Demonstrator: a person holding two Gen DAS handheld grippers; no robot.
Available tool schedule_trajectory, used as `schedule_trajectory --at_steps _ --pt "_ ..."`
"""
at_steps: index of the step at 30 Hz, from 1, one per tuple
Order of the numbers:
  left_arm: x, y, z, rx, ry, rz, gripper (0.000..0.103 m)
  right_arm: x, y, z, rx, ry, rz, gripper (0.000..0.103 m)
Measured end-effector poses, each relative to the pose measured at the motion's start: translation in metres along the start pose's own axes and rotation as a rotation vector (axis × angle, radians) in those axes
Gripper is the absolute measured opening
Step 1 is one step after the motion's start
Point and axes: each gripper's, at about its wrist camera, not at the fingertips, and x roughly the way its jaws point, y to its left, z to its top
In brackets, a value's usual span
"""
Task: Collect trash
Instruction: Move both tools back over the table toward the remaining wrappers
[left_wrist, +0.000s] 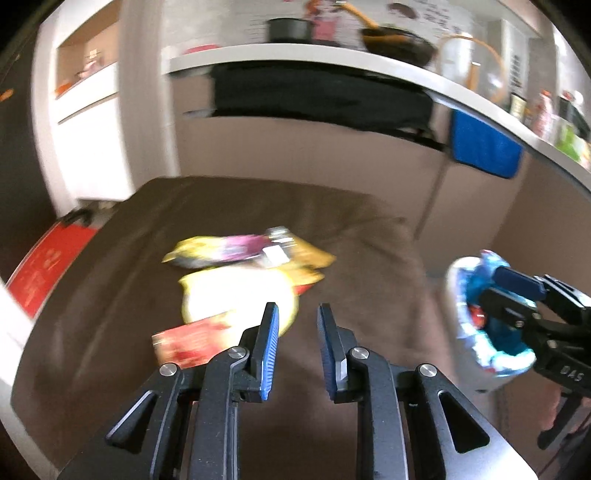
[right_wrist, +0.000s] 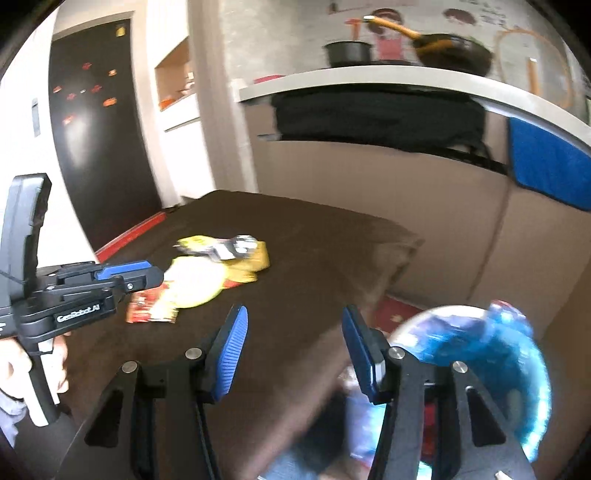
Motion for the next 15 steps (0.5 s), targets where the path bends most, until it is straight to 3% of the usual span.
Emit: schedule_trajectory --at_steps 6,15 --pt "0.002 0.063 -0.015 -0.098 0.014 0.051 0.025 0.042 0.04 0.014 -0.065 0.044 0.043 0.05" --pt "0.012 0.102 -0.027 -0.153 0.016 0.038 0.03 0.105 0.067 0.037 -0.024 0.11 0.096 0.048"
